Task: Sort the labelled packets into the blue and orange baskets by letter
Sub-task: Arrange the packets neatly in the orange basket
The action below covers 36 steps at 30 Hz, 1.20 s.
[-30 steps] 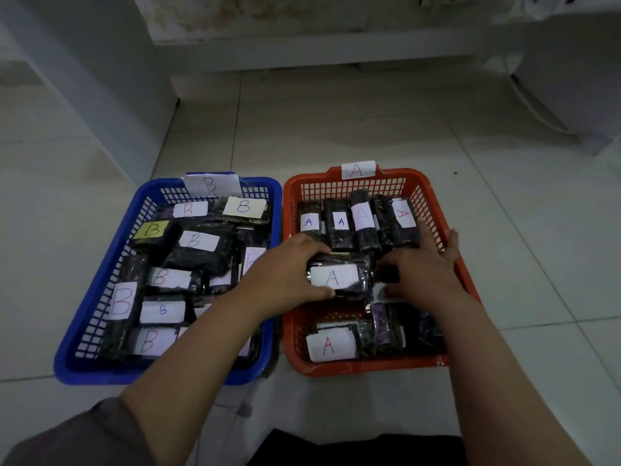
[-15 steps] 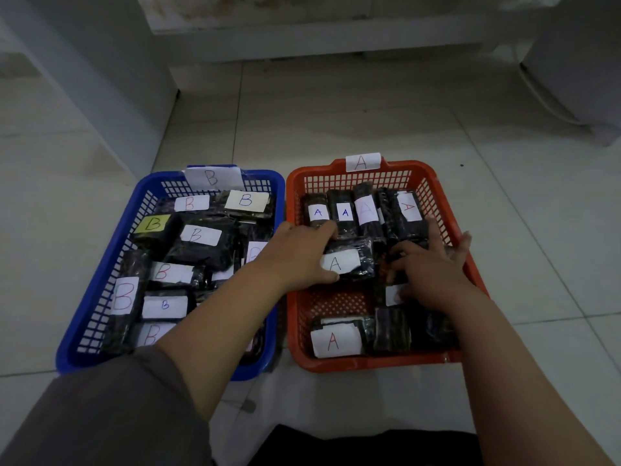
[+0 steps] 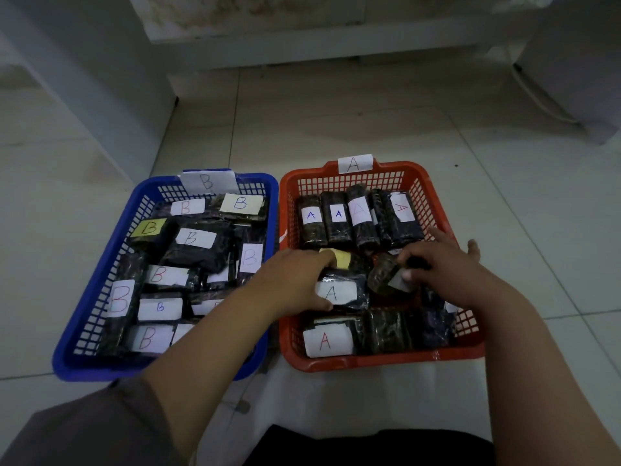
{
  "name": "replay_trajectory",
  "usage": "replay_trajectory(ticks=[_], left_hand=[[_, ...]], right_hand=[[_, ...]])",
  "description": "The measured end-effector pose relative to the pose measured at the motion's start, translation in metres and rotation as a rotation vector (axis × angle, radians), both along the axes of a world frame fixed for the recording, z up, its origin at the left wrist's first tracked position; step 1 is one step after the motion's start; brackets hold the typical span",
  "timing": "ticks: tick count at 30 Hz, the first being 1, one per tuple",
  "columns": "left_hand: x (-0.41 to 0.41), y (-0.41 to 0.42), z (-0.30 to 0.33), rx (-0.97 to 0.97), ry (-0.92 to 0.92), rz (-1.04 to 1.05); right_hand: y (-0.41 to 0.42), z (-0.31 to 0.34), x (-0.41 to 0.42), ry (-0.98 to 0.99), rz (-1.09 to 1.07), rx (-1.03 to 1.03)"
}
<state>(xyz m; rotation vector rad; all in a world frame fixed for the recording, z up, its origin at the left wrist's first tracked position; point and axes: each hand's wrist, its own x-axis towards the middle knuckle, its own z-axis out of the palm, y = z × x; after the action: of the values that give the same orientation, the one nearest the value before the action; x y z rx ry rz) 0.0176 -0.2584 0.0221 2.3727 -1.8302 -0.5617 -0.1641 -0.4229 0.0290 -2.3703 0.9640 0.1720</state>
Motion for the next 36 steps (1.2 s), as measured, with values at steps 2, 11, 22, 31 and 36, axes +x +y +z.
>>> replay_trajectory(ticks=[2,11,22,31,36], left_hand=[[-0.006,0.001,-0.003,0.004,-0.05,-0.007],[-0.015,-0.002,-0.021,-0.021,-0.167,0.01],[0.015,-0.026,-0.004,-0.002,-0.033,0.001],[0.004,-0.045,-0.01,0.147,0.137,-0.095],[-0.013,-0.03,-0.002,-0.028,0.025,-0.101]], right_hand=[[0.0,-0.001,0.001,-0.009,-0.005,-0.007],[0.006,-0.001,0.011,0.095,-0.042,-0.127],[0.003,0.0,0.008,-0.168,-0.134,-0.16],[-0.002,-0.006,0.005,-0.316,-0.228,-0.106],[-0.002,-0.009,0.007,-0.35,-0.197,-0.098]])
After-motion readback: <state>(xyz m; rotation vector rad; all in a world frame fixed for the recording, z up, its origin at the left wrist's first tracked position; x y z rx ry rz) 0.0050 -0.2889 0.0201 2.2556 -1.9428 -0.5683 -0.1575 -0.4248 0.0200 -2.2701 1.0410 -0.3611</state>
